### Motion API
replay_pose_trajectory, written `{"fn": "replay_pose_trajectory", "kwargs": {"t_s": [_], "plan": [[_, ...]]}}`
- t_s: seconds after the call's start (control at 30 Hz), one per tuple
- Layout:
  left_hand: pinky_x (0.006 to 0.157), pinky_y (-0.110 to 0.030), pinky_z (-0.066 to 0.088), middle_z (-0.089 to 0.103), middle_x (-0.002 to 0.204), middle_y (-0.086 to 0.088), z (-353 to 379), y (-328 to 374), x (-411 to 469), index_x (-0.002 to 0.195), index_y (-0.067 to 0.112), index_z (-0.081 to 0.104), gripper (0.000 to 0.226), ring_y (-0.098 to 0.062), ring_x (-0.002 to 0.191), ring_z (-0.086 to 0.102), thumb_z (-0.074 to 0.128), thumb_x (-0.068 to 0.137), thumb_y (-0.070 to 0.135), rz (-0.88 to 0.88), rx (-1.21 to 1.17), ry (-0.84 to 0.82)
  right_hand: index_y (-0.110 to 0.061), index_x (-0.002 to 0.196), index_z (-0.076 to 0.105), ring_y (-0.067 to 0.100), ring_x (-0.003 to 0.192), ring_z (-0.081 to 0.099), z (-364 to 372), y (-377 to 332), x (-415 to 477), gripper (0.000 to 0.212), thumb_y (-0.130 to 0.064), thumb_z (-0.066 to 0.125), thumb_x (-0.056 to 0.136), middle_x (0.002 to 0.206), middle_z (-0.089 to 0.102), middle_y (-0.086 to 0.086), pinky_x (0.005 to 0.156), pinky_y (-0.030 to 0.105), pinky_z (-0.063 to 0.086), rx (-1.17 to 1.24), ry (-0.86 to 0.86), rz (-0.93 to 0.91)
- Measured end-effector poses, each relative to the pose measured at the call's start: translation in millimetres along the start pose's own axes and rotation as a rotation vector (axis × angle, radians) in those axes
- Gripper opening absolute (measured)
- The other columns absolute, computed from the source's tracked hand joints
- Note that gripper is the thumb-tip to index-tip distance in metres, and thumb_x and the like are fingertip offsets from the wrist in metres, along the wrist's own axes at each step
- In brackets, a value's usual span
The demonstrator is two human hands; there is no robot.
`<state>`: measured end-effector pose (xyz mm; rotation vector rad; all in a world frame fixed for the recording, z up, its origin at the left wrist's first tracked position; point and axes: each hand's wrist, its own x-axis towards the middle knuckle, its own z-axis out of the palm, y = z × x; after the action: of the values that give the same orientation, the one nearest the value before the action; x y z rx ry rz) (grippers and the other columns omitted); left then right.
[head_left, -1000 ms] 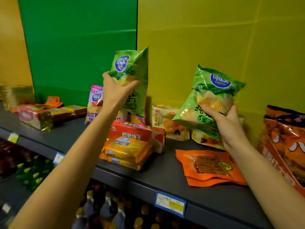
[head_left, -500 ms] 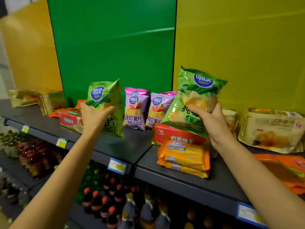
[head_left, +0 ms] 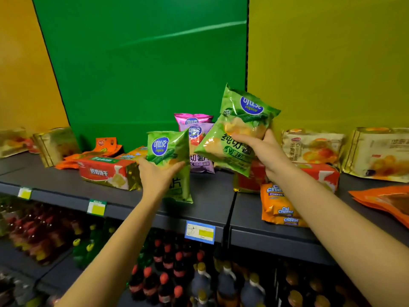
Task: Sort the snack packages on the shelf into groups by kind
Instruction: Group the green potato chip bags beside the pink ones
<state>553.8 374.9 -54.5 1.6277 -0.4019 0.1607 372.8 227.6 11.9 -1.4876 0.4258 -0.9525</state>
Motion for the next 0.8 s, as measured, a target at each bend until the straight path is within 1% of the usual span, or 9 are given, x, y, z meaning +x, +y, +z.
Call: {"fn": "replay_pose_trajectory", "kwargs": {"t_s": [0.1, 0.17, 0.27, 0.37, 0.47, 0.6, 0.63, 0.7, 0.8], "plan": [[0.097, -0.05, 0.047, 0.059, 0.118, -0.015, 20, -7, 18, 0.12, 0.007, 0.038, 0.122, -0.031, 0.111, 0.058, 0.08, 0.024, 0.07, 0.022, -0.011, -0.021, -0.025, 0.104, 0.048, -0.007, 0.079, 0.053, 8, 2, 13, 0.04, -0.019, 0.075, 0.074, 0.091, 0.059, -0.017, 0.061, 0.011, 0.043, -0.031, -0.029, -0.001], [0.097, -0.05, 0.048, 0.06, 0.118, -0.014, 34, -9, 29, 0.121, 0.007, 0.04, 0.124, -0.031, 0.111, 0.059, 0.078, 0.024, 0.074, 0.027, -0.012, -0.046, -0.024, 0.104, 0.051, -0.002, 0.08, 0.057, 13, 3, 23, 0.039, -0.018, 0.075, 0.074, 0.094, 0.063, -0.012, 0.063, 0.015, 0.045, -0.05, -0.051, 0.019], [0.103, -0.05, 0.041, 0.052, 0.128, -0.017, 45, 3, 26, 0.129, 0.001, 0.033, 0.118, -0.032, 0.12, 0.051, 0.083, 0.036, 0.056, 0.022, 0.012, -0.074, -0.019, 0.104, 0.05, 0.009, 0.085, 0.061, 18, 4, 40, 0.042, -0.019, 0.075, 0.071, 0.1, 0.065, 0.0, 0.065, 0.026, 0.049, -0.06, -0.033, 0.065], [0.107, -0.048, 0.037, 0.045, 0.132, -0.019, 55, 4, 32, 0.131, -0.002, 0.03, 0.108, -0.033, 0.125, 0.044, 0.088, 0.05, 0.04, 0.049, 0.04, -0.083, -0.011, 0.116, 0.045, 0.015, 0.093, 0.06, 22, 6, 55, 0.056, -0.018, 0.075, 0.07, 0.11, 0.062, 0.007, 0.071, 0.033, 0.052, -0.097, -0.04, 0.101], [0.109, -0.044, 0.033, 0.041, 0.133, -0.02, 61, -2, 47, 0.131, -0.004, 0.03, 0.099, -0.034, 0.128, 0.039, 0.087, 0.057, 0.03, 0.071, 0.077, -0.089, -0.007, 0.121, 0.045, 0.013, 0.088, 0.061, 27, 12, 64, 0.061, -0.018, 0.076, 0.07, 0.109, 0.063, 0.007, 0.071, 0.033, 0.054, -0.141, -0.088, 0.114], [0.111, -0.041, 0.027, 0.037, 0.135, -0.024, 63, -10, 64, 0.134, -0.006, 0.027, 0.09, -0.036, 0.13, 0.034, 0.081, 0.068, 0.024, 0.097, 0.126, -0.123, -0.015, 0.121, 0.051, 0.019, 0.105, 0.063, 33, 26, 68, 0.094, -0.05, 0.084, 0.04, 0.117, 0.065, 0.003, 0.094, 0.043, 0.051, -0.364, -0.063, 0.045], [0.111, -0.04, 0.026, 0.036, 0.136, -0.024, 62, -11, 67, 0.136, -0.006, 0.027, 0.092, -0.036, 0.131, 0.033, 0.081, 0.068, 0.027, 0.094, 0.119, -0.139, -0.016, 0.121, 0.051, 0.02, 0.108, 0.061, 33, 30, 70, 0.102, -0.059, 0.082, 0.034, 0.12, 0.063, 0.002, 0.095, 0.043, 0.049, -0.459, -0.049, 0.021], [0.114, -0.041, 0.026, 0.035, 0.139, -0.02, 57, -11, 70, 0.138, -0.002, 0.026, 0.109, -0.033, 0.133, 0.032, 0.081, 0.058, 0.046, 0.057, 0.051, -0.194, -0.012, 0.123, 0.048, 0.021, 0.112, 0.057, 34, 34, 70, 0.101, -0.063, 0.077, 0.04, 0.124, 0.059, 0.002, 0.096, 0.042, 0.047, -0.648, -0.024, -0.006], [0.114, -0.045, 0.029, 0.033, 0.142, -0.014, 50, -12, 76, 0.141, 0.004, 0.023, 0.132, -0.029, 0.134, 0.032, 0.065, 0.034, 0.069, 0.006, -0.048, -0.3, -0.008, 0.127, 0.042, 0.024, 0.118, 0.054, 37, 37, 63, 0.11, -0.069, 0.071, 0.04, 0.13, 0.055, 0.006, 0.098, 0.044, 0.046, -0.779, 0.007, -0.02]]}}
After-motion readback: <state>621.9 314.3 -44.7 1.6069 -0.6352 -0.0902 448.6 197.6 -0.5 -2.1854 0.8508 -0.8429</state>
